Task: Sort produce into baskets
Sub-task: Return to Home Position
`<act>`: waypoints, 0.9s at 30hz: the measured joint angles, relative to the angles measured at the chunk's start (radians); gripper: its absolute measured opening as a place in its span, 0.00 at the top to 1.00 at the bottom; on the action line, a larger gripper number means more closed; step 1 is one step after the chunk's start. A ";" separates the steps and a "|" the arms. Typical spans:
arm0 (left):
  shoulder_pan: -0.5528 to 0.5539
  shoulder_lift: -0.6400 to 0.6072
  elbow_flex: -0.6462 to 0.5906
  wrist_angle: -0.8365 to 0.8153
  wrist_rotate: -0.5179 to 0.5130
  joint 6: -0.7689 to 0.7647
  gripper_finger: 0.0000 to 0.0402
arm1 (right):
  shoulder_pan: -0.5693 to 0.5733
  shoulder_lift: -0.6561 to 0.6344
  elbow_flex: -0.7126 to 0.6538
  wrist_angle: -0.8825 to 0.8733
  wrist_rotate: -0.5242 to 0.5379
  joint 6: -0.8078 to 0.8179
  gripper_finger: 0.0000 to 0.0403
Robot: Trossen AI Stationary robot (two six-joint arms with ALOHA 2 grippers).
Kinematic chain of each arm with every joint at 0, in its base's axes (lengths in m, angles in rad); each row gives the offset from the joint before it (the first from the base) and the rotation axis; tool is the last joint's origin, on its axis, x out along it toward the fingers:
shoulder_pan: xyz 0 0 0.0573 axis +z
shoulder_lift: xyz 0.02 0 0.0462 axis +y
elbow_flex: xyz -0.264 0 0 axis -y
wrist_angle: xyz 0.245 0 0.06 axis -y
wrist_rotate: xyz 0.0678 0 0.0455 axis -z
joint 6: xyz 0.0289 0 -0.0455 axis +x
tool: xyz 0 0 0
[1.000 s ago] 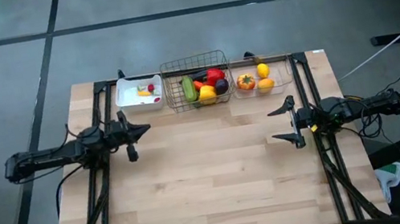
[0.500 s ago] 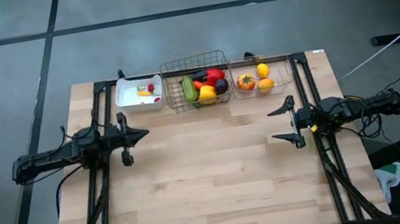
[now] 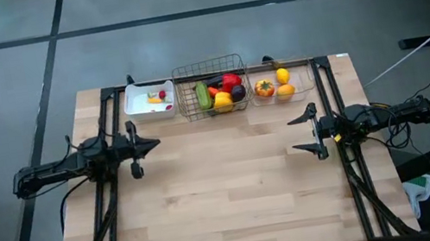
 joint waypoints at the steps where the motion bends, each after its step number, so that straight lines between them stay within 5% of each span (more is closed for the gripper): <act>1: 0.000 0.000 0.000 -0.007 0.000 -0.014 0.98 | 0.000 0.000 0.000 0.000 0.000 0.000 0.08; 27: 0.000 0.002 -0.002 -0.016 0.001 -0.051 0.99 | 0.000 0.000 0.000 0.000 0.000 0.000 0.08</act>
